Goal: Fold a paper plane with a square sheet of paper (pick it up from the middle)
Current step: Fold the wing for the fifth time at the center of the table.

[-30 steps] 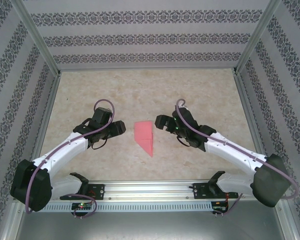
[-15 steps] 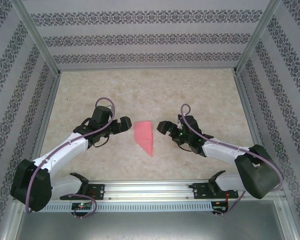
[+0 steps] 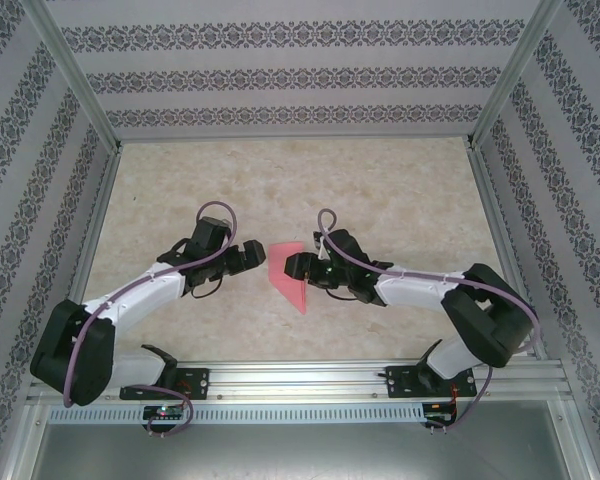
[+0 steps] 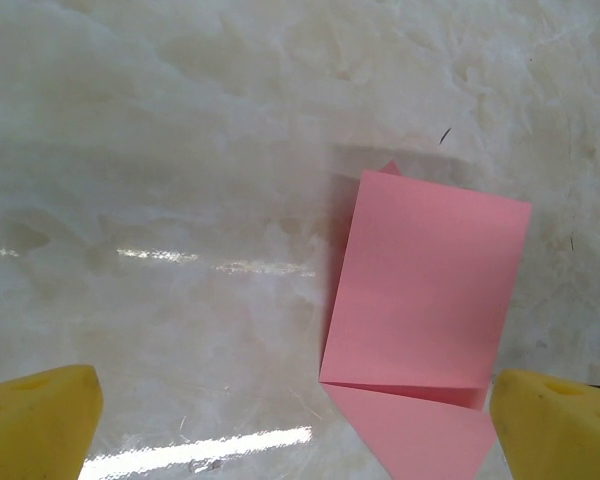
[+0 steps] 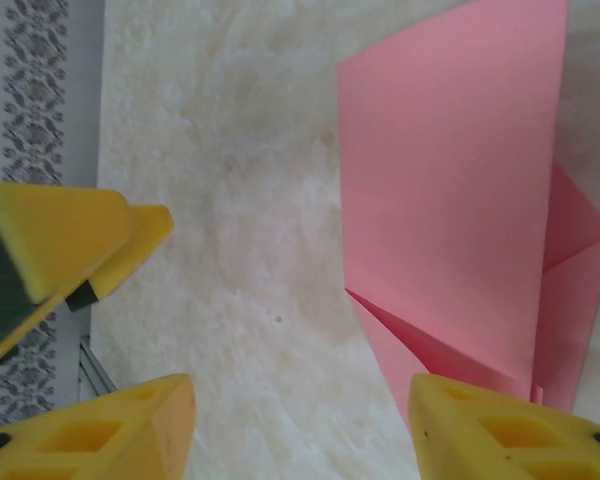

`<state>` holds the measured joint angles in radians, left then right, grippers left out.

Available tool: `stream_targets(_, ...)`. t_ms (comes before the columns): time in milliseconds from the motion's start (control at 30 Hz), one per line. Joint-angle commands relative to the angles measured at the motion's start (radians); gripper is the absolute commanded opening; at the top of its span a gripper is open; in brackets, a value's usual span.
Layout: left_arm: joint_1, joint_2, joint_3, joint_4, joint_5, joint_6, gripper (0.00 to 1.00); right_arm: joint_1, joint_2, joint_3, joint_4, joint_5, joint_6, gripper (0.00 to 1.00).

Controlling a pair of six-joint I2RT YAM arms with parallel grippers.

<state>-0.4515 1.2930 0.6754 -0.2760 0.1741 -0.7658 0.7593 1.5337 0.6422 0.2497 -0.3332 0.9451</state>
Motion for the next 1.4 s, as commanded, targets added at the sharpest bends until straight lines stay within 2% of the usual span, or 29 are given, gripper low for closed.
stream_targets(0,0.017,0.009,0.030,0.030,0.037,0.003,1.00,0.015,0.047,0.041,0.063,-0.055,-0.005,0.54)
stream_targets(167,0.017,0.005,0.031,0.019,0.023,0.004,1.00,0.012,0.090,0.065,0.048,-0.043,-0.003,0.52)
stream_targets(333,0.016,0.003,0.031,0.003,0.019,0.011,1.00,0.001,0.083,0.082,-0.054,-0.003,-0.031,0.52)
stream_targets(433,0.016,0.005,0.026,0.012,0.025,0.010,1.00,-0.003,0.097,0.072,-0.025,-0.039,-0.029,0.51)
stream_targets(700,0.017,0.031,0.031,0.048,0.068,0.006,1.00,-0.015,0.100,0.047,-0.041,-0.024,-0.040,0.51)
stream_targets(1167,0.016,0.127,0.061,0.096,0.221,0.019,0.99,-0.051,0.193,-0.031,0.123,-0.046,0.007,0.50)
stream_targets(1367,0.014,0.193,0.090,0.086,0.271,-0.004,0.94,-0.057,0.213,-0.077,0.193,-0.041,0.041,0.49)
